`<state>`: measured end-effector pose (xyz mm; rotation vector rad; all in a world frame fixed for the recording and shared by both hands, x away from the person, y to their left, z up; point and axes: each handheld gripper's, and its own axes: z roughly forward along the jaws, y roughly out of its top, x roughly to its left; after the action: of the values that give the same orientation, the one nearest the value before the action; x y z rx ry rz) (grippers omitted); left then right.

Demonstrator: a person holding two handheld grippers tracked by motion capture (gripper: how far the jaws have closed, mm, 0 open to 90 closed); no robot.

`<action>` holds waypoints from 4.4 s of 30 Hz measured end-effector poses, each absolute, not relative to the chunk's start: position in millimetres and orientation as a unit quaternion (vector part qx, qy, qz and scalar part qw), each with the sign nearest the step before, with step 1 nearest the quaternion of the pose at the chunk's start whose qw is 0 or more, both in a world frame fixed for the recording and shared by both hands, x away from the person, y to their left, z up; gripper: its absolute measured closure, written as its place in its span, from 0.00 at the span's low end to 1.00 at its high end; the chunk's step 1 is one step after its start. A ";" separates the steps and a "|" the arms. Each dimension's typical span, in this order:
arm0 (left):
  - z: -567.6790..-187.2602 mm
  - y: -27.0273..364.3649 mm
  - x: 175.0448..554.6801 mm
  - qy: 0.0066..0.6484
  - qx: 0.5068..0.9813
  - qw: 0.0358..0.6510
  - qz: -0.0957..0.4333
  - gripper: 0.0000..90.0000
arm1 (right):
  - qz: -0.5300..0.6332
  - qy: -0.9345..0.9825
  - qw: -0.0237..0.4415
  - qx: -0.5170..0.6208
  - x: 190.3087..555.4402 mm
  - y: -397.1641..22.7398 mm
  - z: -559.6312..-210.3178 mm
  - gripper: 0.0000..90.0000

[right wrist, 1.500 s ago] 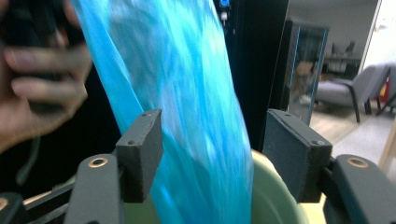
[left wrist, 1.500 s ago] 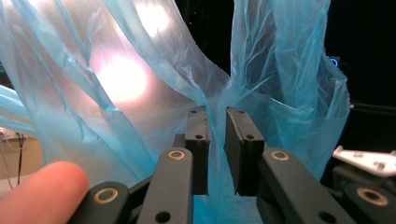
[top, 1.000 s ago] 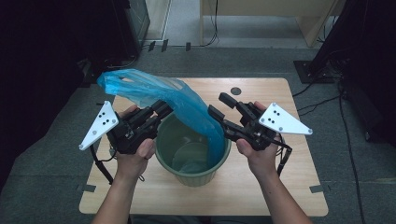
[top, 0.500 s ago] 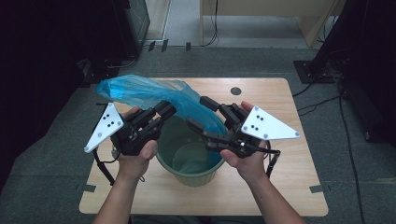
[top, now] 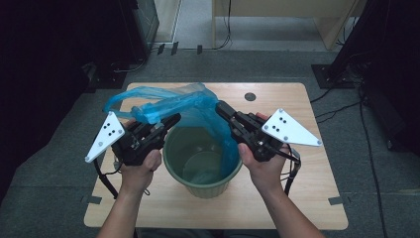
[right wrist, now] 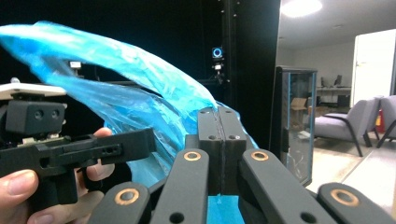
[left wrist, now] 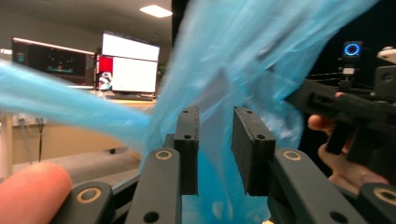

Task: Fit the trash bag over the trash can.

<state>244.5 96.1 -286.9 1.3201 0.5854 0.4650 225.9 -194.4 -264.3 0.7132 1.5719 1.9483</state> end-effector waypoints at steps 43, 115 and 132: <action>-316.8 129.4 273.9 0.403 0.563 0.711 0.121 0.52 | 0.719 0.600 0.246 0.252 207.2 -277.7 -341.5 1.00; -275.4 52.8 256.4 0.328 0.582 0.708 0.229 0.51 | 0.665 0.627 0.251 0.318 230.6 -215.9 -290.3 1.00; -279.9 62.4 222.5 0.324 0.574 0.699 0.277 0.23 | 0.668 0.550 0.358 0.351 223.3 -208.4 -281.4 1.00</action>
<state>222.5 62.4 -279.9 1.2801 0.7226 0.6180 223.3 -208.4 -281.4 0.9051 1.4197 1.7248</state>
